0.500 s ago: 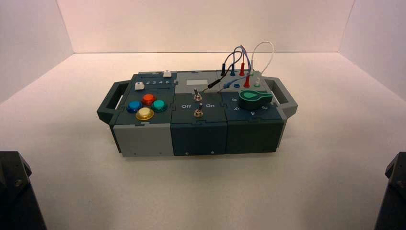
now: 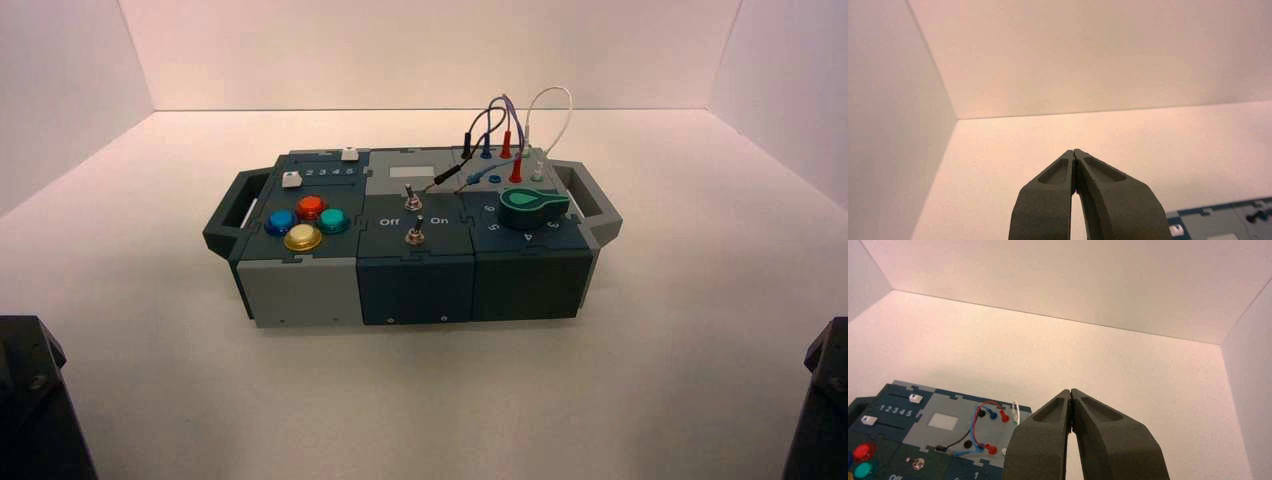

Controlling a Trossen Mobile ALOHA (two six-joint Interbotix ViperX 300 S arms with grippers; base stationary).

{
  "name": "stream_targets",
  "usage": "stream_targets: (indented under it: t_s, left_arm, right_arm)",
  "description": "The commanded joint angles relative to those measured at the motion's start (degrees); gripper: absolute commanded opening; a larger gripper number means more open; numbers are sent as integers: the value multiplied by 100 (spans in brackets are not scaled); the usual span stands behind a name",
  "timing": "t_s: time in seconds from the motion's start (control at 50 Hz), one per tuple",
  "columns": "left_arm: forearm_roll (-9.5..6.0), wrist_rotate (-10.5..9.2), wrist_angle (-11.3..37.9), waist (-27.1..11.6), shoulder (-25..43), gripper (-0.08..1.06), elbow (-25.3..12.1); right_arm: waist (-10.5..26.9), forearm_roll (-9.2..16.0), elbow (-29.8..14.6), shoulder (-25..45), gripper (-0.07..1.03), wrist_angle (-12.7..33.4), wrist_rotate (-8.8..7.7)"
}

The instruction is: Move the top slider to position 3.

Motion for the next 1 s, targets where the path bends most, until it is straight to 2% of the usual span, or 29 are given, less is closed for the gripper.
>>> stream_targets:
  t_s: [0.02, 0.08, 0.1, 0.14, 0.26, 0.3, 0.38, 0.44, 0.5, 0.52, 0.62, 0.68, 0.72, 0.94, 1.0]
  left_arm:
    - [0, 9, 255, -527, 492, -3, -193]
    - [9, 0, 378, -738, 694, -3, -255]
    - [0, -9, 492, -949, 914, -3, -334]
    - [0, -9, 571, -1116, 1081, -3, -404]
    - [-79, -132, 861, -1828, 1793, -3, -686]
    - [-105, -176, 905, -1960, 1969, -3, -765]
    - [-211, -352, 984, -2232, 2373, -3, -958]
    - [-325, -563, 1020, -2443, 2760, -3, -1116]
    - [-360, -624, 1020, -2505, 2936, -3, -1213]
    - [-396, -721, 1020, -2566, 3164, -3, -1318]
    - [-536, -940, 1046, -2628, 3718, -3, -1573]
    - [-615, -1011, 1063, -2628, 3867, -3, -1661]
    - [-765, -1107, 1081, -2646, 4184, -3, -1811]
    - [-1134, -1169, 1081, -2672, 4948, -3, -2320]
    - [-1178, -1169, 1081, -2689, 5036, -3, -2391]
  right_arm:
    - [18, 53, -158, 35, -2, -18, 9]
    - [18, 53, -158, 62, -2, -18, 9]
    - [18, 53, -167, 105, -2, -18, 18]
    - [18, 62, -176, 149, -2, -18, 18]
    - [53, 79, -193, 343, -2, 26, 18]
    - [62, 79, -229, 387, -2, 44, 9]
    - [141, 88, -281, 457, -2, 114, 9]
    - [176, 88, -272, 483, -2, 149, 18]
    - [185, 88, -264, 501, -2, 149, 9]
    - [193, 88, -272, 501, -2, 158, 18]
    - [202, 105, -272, 519, -2, 167, 18]
    - [202, 105, -272, 527, -2, 167, 18]
    - [202, 123, -281, 545, -2, 176, 18]
    - [264, 123, -299, 606, -2, 202, 18]
    - [272, 123, -299, 615, -2, 202, 18]
